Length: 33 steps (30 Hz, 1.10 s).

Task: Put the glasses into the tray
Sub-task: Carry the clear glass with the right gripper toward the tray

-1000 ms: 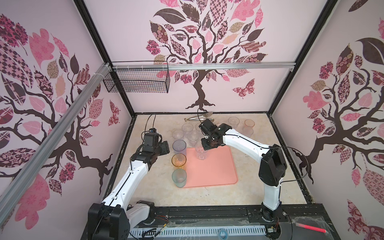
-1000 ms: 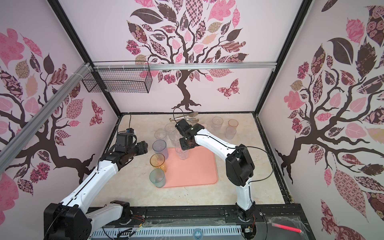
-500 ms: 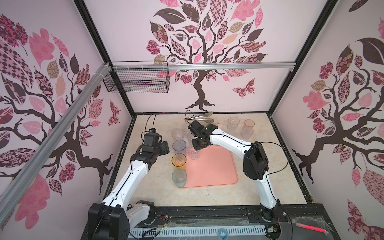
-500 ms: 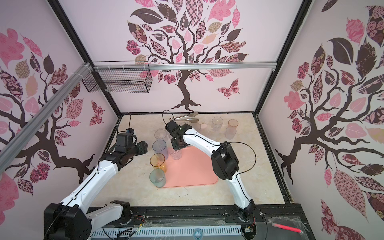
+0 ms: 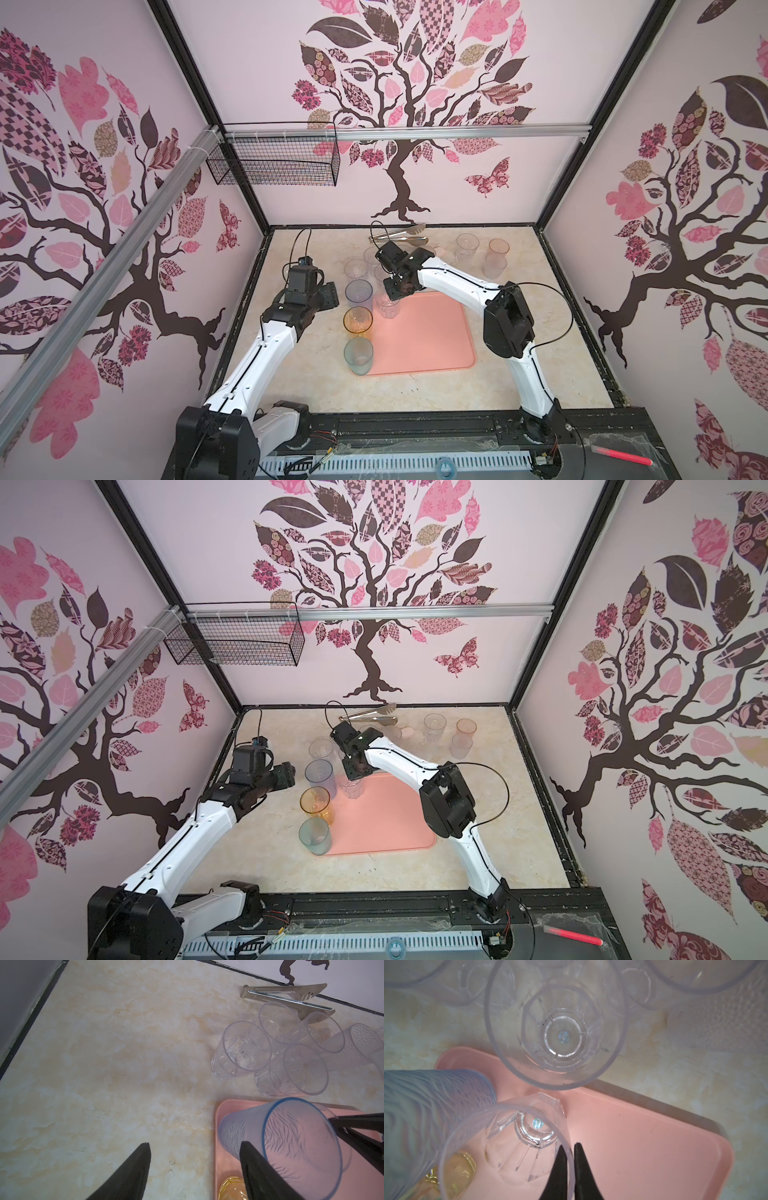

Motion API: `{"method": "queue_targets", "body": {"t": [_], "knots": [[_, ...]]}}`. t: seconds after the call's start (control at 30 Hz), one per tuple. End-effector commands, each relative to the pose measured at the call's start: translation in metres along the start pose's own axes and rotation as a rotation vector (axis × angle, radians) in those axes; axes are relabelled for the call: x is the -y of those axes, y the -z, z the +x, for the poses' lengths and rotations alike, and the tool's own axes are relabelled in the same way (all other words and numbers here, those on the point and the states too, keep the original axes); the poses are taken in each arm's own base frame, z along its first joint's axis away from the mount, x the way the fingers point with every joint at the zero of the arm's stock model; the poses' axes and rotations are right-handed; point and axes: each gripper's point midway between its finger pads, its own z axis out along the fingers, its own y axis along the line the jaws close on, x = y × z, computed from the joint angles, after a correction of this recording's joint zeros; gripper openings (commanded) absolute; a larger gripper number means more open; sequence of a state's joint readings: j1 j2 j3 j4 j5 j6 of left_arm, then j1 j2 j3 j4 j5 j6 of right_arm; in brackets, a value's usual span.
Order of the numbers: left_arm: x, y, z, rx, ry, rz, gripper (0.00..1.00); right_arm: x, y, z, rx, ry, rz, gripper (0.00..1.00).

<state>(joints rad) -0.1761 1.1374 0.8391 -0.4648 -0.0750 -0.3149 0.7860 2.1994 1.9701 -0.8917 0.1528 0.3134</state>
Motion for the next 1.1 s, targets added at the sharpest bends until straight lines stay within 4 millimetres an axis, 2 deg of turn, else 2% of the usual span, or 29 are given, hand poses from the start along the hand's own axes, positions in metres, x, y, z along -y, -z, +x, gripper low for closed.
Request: {"method": "queue_targets", "body": {"t": [0.0, 0.17, 0.37, 0.47, 0.57, 0.63, 0.7, 0.8, 0.87, 0.97, 1.07], "knots": [[-0.004, -0.001, 0.004, 0.003, 0.002, -0.01, 0.72, -0.003, 0.001, 0.0, -0.004, 0.008, -0.01, 0.18], [-0.004, -0.001, 0.003, 0.004, 0.002, -0.011, 0.72, -0.005, 0.028, -0.014, 0.052, 0.002, -0.031, 0.25], [-0.004, 0.005, -0.002, 0.005, -0.001, -0.019, 0.72, 0.001, 0.076, -0.032, 0.112, 0.006, -0.038, 0.33], [-0.005, 0.016, -0.013, 0.011, -0.005, -0.038, 0.7, 0.017, 0.1, -0.041, 0.147, -0.036, -0.049, 0.37], [-0.001, 0.029, -0.028, 0.03, -0.007, -0.046, 0.68, 0.052, 0.112, -0.051, 0.198, -0.161, -0.082, 0.4], [0.01, 0.036, -0.036, 0.048, -0.046, -0.031, 0.68, 0.068, 0.11, -0.058, 0.251, -0.242, -0.125, 0.41], [0.034, 0.039, -0.037, 0.06, -0.142, 0.022, 0.69, 0.081, 0.104, -0.066, 0.283, -0.326, -0.157, 0.43], [0.076, 0.043, -0.032, 0.097, -0.313, 0.125, 0.7, 0.086, 0.086, -0.076, 0.272, -0.384, -0.169, 0.48], [0.093, 0.046, -0.029, 0.118, -0.384, 0.165, 0.71, 0.084, 0.074, -0.083, 0.263, -0.396, -0.169, 0.49], [0.101, 0.044, -0.029, 0.12, -0.392, 0.178, 0.71, 0.076, 0.053, -0.089, 0.223, -0.4, -0.197, 0.48], [0.099, 0.04, -0.028, 0.115, -0.4, 0.165, 0.71, 0.064, 0.033, -0.084, 0.165, -0.402, -0.235, 0.47]]}}
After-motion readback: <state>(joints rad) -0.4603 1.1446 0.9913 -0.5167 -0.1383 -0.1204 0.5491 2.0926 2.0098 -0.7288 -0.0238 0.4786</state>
